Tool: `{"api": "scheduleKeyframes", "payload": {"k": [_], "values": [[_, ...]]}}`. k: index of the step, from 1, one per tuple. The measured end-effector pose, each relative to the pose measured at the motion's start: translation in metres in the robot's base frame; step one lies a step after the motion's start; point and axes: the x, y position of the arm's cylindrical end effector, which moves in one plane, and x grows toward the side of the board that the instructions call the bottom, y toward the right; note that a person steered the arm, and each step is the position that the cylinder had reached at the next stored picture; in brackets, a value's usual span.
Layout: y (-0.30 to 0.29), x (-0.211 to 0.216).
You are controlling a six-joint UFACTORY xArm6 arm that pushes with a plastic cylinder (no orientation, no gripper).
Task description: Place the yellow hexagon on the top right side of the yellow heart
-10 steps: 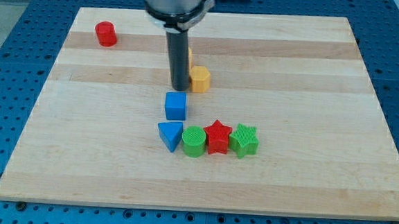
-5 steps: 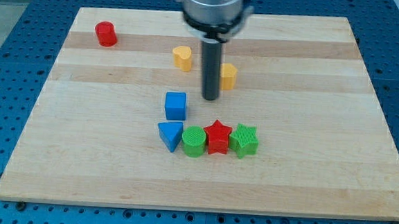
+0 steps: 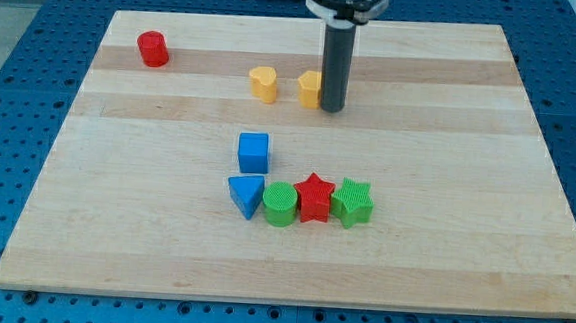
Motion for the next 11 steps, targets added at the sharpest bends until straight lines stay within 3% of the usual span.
{"api": "scheduleKeyframes", "payload": {"k": [3,11], "values": [[0.000,-0.035],[0.001,-0.051]]}}
